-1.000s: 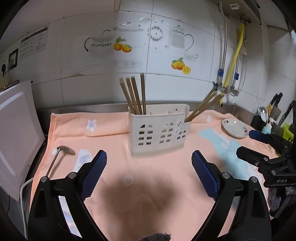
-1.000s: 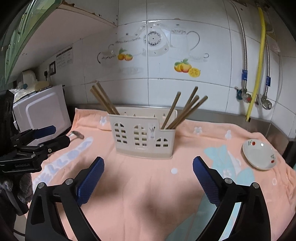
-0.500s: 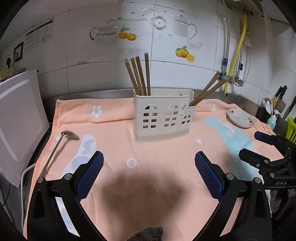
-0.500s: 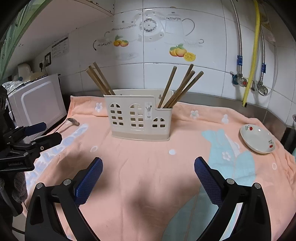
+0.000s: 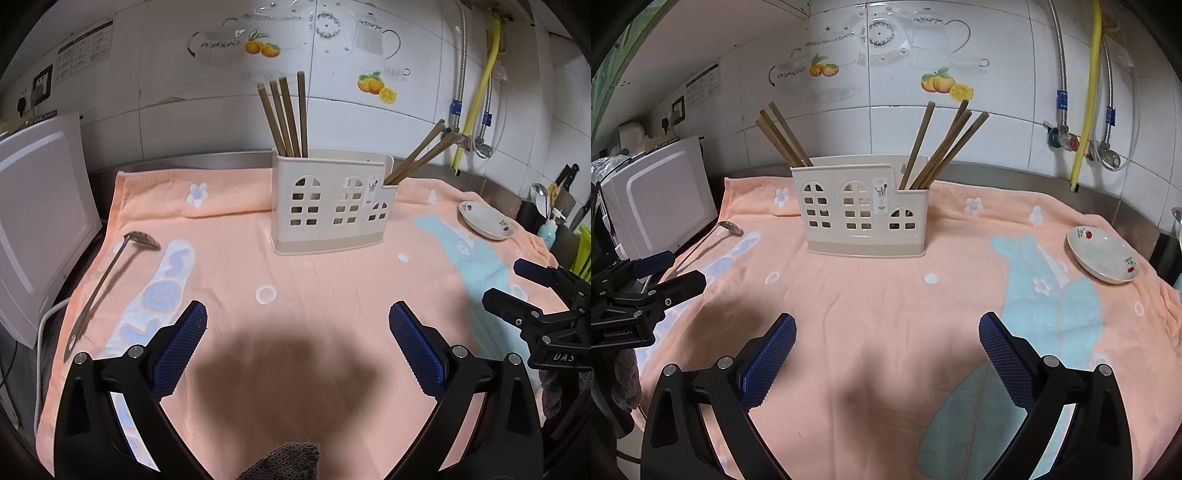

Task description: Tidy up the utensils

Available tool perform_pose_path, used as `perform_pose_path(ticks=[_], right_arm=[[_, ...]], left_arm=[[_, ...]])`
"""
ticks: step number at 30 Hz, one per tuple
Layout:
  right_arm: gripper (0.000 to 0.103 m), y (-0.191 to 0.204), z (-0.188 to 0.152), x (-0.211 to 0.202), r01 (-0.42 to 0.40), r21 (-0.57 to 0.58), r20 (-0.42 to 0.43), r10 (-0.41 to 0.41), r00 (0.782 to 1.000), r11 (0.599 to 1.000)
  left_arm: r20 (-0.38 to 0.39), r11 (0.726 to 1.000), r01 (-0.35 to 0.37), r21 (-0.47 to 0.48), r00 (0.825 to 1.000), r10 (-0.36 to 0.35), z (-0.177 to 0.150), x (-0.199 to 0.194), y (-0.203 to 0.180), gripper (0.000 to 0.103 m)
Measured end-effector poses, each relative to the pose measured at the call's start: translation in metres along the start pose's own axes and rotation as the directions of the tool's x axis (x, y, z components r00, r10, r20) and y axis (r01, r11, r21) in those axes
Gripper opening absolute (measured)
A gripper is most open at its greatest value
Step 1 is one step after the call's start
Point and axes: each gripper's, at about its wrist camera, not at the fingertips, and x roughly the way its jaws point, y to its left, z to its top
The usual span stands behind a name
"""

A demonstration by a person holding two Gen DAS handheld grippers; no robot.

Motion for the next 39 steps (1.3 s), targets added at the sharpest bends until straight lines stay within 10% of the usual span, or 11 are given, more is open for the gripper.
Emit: perform_pose_path(ticks=[39], right_arm=[[0.096, -0.005, -0.011, 0.004, 0.012, 0.046, -0.025, -0.011, 1.000, 0.999]], left_arm=[[-0.088, 0.999, -0.040, -0.037, 0.995, 0.036, -0.019, 0.011, 0.004, 0.098]])
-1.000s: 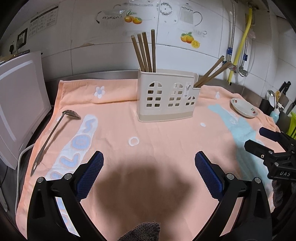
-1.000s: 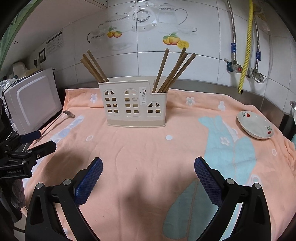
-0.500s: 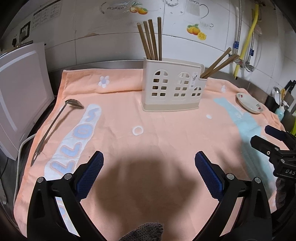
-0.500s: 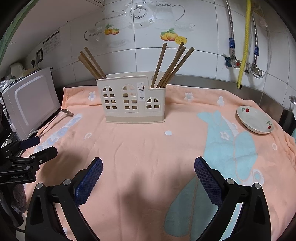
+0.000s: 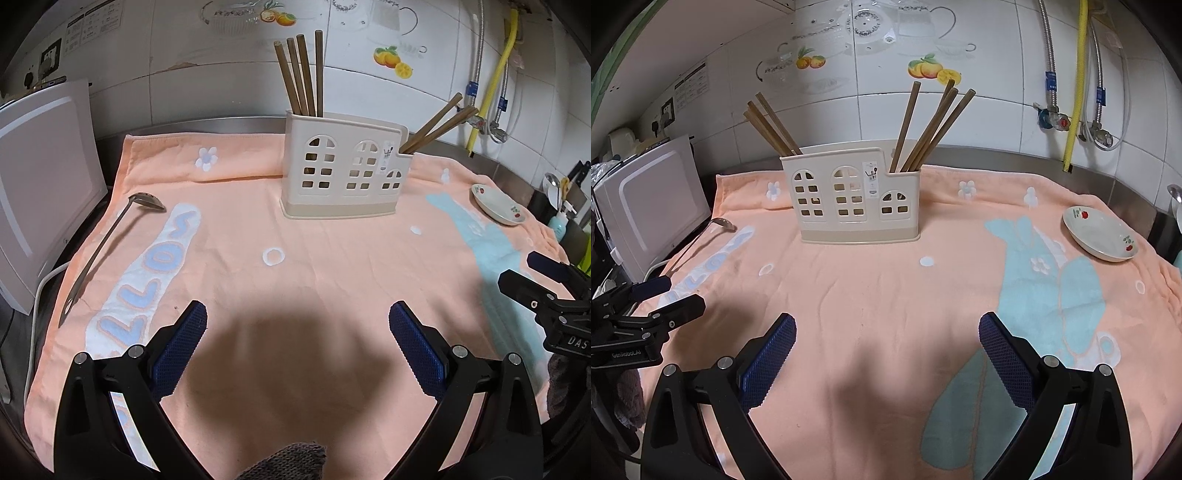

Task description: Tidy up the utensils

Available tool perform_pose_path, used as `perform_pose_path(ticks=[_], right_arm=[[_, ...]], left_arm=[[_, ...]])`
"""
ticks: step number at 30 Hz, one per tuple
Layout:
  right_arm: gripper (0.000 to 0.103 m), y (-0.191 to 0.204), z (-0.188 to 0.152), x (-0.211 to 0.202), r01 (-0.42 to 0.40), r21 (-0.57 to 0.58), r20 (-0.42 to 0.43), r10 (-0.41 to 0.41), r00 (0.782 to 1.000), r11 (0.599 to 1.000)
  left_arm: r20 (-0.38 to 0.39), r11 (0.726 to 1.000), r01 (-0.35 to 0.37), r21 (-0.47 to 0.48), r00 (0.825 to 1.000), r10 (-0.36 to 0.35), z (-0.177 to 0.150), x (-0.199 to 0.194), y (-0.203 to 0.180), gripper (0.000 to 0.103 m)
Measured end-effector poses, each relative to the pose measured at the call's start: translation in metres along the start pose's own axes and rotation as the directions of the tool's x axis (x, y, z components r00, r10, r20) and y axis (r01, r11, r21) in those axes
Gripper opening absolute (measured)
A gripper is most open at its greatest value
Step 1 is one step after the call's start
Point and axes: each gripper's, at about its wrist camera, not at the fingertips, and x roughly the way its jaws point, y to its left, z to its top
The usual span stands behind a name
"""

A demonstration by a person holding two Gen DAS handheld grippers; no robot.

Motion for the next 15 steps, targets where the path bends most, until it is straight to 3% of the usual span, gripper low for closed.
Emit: perform_pose_path(ticks=[15], right_arm=[[0.096, 0.0012, -0.0019, 0.0012, -0.009, 0.002, -0.002, 0.009, 1.000, 1.000]], left_arm=[[-0.004, 1.000, 0.004, -0.008, 1.000, -0.004, -0.0012, 0.0013, 0.0015, 0.098]])
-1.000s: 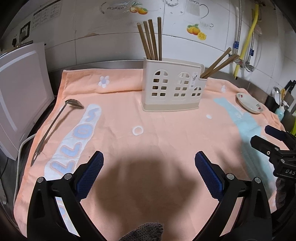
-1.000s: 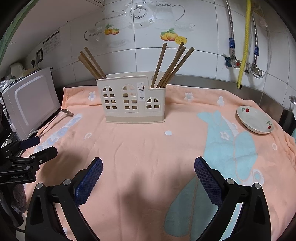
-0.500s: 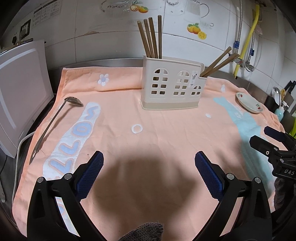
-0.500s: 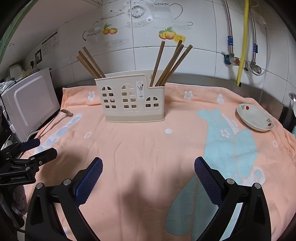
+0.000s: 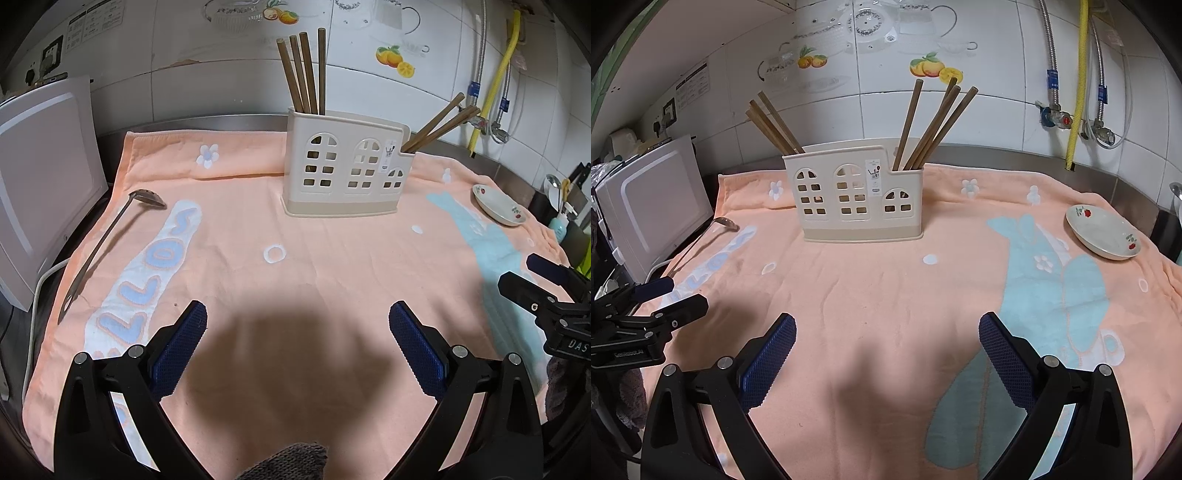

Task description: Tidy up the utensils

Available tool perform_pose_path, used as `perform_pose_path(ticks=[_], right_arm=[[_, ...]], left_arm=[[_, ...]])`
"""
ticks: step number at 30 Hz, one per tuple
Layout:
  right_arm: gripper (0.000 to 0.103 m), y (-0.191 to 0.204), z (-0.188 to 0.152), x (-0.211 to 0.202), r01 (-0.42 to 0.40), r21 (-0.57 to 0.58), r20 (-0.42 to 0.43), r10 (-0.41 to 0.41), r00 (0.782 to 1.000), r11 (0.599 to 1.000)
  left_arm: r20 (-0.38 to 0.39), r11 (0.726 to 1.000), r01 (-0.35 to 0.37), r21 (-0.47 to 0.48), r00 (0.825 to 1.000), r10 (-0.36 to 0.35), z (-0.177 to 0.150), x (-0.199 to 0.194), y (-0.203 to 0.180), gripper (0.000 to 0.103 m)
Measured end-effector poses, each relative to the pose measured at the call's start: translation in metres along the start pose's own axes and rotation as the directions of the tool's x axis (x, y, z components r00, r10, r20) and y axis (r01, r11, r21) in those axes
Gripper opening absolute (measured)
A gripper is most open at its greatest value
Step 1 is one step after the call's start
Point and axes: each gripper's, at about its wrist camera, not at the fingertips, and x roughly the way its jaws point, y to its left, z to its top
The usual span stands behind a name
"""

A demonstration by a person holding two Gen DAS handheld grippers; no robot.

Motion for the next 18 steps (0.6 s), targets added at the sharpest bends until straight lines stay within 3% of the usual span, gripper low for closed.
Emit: perform_pose_path(ticks=[18], right_arm=[[0.096, 0.0021, -0.0005, -0.0001, -0.007, -0.003, -0.002, 0.007, 1.000, 1.000]], left_arm=[[0.003, 1.000, 0.003, -0.007, 1.000, -0.003, -0.0003, -0.0011, 0.0006, 0.098]])
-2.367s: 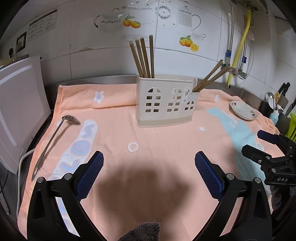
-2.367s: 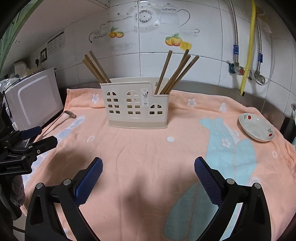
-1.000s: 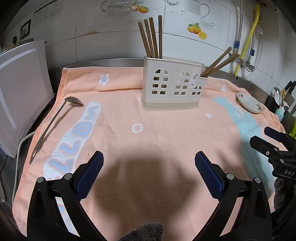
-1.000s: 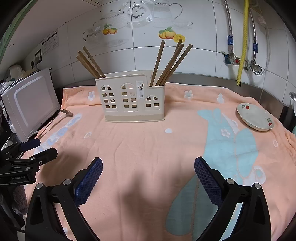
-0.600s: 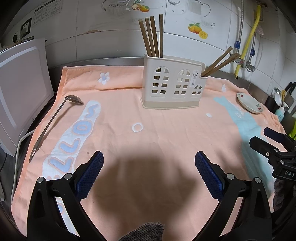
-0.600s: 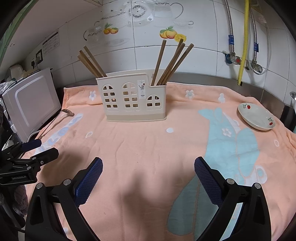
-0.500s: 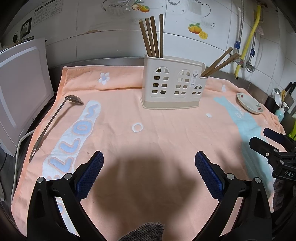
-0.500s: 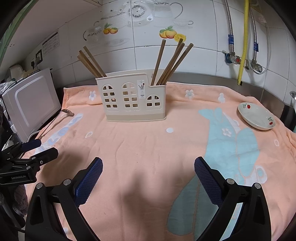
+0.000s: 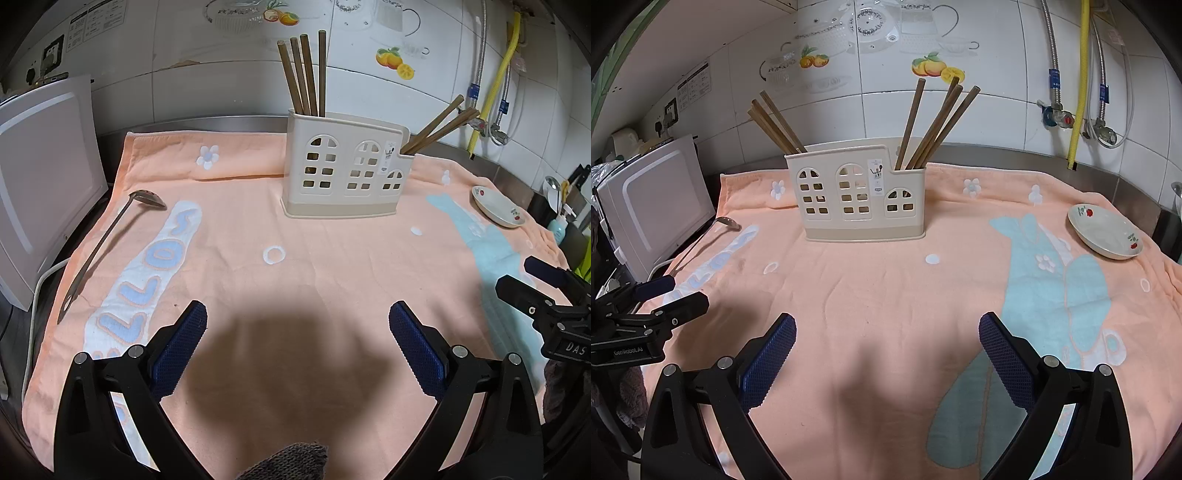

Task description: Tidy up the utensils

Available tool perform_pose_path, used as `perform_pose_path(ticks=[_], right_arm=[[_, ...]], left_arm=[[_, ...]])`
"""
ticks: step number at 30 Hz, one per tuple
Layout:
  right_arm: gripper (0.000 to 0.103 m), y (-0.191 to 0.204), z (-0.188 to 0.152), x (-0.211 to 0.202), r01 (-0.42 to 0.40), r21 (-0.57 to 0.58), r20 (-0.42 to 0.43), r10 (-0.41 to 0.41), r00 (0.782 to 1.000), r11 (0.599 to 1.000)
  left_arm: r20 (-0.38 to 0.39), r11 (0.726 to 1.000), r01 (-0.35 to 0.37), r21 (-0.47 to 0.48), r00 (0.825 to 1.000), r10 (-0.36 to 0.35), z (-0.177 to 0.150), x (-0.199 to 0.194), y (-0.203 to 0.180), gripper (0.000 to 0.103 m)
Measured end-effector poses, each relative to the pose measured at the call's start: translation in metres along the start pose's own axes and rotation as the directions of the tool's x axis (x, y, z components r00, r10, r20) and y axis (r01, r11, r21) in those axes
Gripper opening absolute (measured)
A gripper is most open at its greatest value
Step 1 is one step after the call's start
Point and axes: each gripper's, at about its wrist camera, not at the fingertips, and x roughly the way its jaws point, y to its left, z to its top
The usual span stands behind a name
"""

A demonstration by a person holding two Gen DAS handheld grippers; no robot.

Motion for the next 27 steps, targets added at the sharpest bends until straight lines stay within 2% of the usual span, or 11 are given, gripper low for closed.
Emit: perform_pose_path(ticks=[27], right_arm=[[0.096, 0.0011, -0.0007, 0.0004, -0.002, 0.000, -0.001, 0.002, 1.000, 1.000]], left_arm=[[-0.008, 1.000, -0.002, -0.005, 1.000, 0.002, -0.0007, 0.0022, -0.0007, 0.098]])
